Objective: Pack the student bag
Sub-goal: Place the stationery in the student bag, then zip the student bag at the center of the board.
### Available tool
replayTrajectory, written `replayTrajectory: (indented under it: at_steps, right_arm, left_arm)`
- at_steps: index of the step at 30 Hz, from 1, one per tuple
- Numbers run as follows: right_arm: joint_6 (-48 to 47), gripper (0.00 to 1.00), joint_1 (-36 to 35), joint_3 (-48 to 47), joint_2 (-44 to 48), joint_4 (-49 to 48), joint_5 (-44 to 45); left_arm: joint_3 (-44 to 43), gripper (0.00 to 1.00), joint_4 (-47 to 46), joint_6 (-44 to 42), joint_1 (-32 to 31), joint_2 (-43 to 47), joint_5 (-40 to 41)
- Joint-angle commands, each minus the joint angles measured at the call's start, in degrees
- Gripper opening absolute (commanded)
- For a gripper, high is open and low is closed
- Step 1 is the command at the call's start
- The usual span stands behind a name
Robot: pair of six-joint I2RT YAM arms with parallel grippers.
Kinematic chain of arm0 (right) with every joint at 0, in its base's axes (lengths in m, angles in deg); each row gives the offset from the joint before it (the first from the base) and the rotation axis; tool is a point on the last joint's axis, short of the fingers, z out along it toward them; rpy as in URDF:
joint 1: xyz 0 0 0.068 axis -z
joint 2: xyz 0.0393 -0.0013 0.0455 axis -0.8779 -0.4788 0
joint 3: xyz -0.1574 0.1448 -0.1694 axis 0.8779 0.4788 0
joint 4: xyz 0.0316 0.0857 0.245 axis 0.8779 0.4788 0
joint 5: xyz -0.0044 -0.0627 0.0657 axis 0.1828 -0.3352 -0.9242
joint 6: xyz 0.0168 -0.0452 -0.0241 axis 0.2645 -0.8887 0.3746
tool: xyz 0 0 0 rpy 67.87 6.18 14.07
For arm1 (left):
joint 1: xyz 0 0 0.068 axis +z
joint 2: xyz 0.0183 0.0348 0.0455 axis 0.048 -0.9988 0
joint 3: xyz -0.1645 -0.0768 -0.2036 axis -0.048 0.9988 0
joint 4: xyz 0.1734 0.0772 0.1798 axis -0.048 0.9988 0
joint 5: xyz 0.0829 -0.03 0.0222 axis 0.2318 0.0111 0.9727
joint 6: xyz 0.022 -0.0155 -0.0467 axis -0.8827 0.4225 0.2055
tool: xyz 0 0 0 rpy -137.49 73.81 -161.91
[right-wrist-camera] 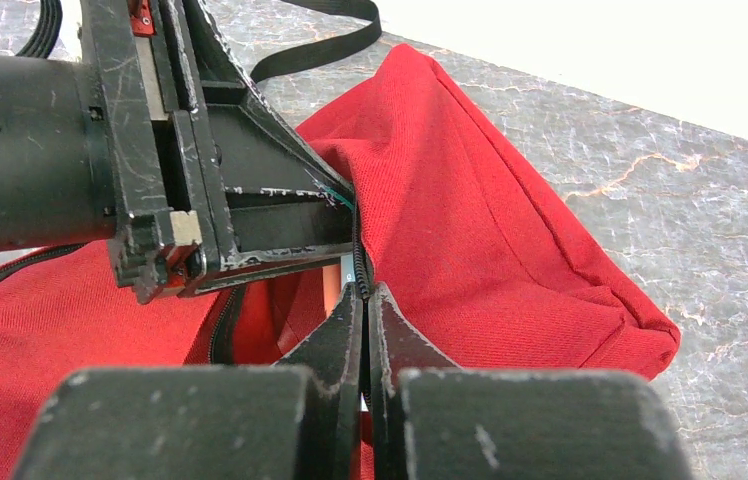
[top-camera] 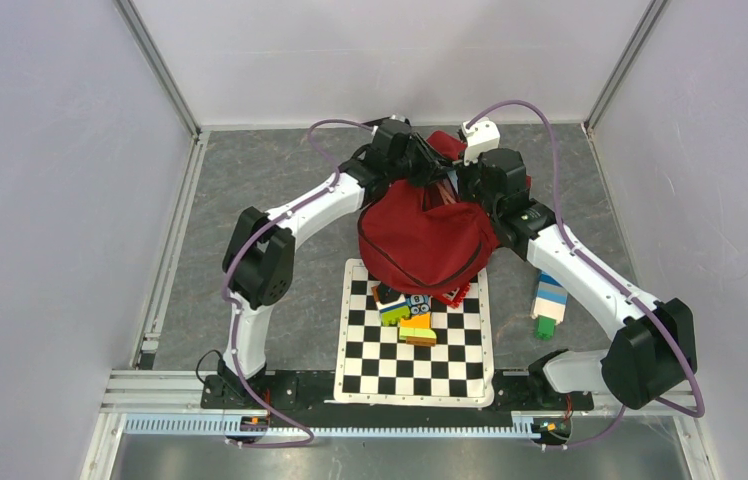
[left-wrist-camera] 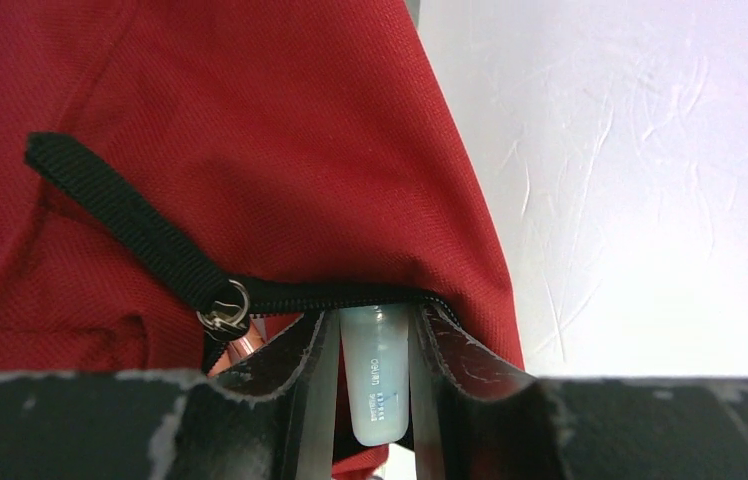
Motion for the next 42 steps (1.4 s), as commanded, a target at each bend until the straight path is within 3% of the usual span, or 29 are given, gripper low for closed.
replayTrajectory:
  at_steps: [1, 3, 7, 10, 14, 16, 25, 29, 42]
  right_arm:
    - [0.3, 0.0, -1.0, -2.5, 2.5, -4.9, -1.1]
    - [0.2, 0.0, -1.0, -2.6, 2.5, -4.9, -0.9]
    - [0.2, 0.0, -1.0, -2.6, 2.5, -4.9, -0.7]
    - [0.2, 0.0, -1.0, -2.6, 2.6, -4.8, -0.8]
    - [0.1, 0.0, -1.0, -2.4, 2.6, -4.8, -0.5]
    - [0.1, 0.0, -1.0, -2.2, 2.6, -4.7, -0.4]
    - [-0.1, 0.0, -1.0, -1.1, 3.0, -4.2, -0.8]
    - [-0.5, 0.0, -1.0, 0.5, 3.0, -3.6, -3.2]
    - [-6.4, 0.0, -1.2, 6.0, -1.2, 7.3, -14.7]
  left_arm:
    - [0.3, 0.02, -2.5, -2.5, -0.9, 1.3, 9.2]
    - [1.3, 0.06, -2.4, -3.5, -1.0, 2.0, 9.6]
    - [1.4, 0.29, -2.3, -4.5, -1.0, 2.2, 8.7]
    - [1.4, 0.34, -1.4, -6.2, -1.1, 3.4, 9.3]
    - [1.8, 0.56, -0.7, -10.0, -1.1, 6.2, 10.5]
    - [1.9, 0.62, 0.0, -12.1, -1.1, 7.5, 10.2]
    - [11.8, 0.7, 4.3, -24.6, -0.6, 21.4, 10.8]
    - [15.7, 0.74, 7.3, -24.8, 1.9, 26.1, 9.5]
    - [12.8, 0.75, 6.7, -18.5, 11.0, 19.6, -0.4]
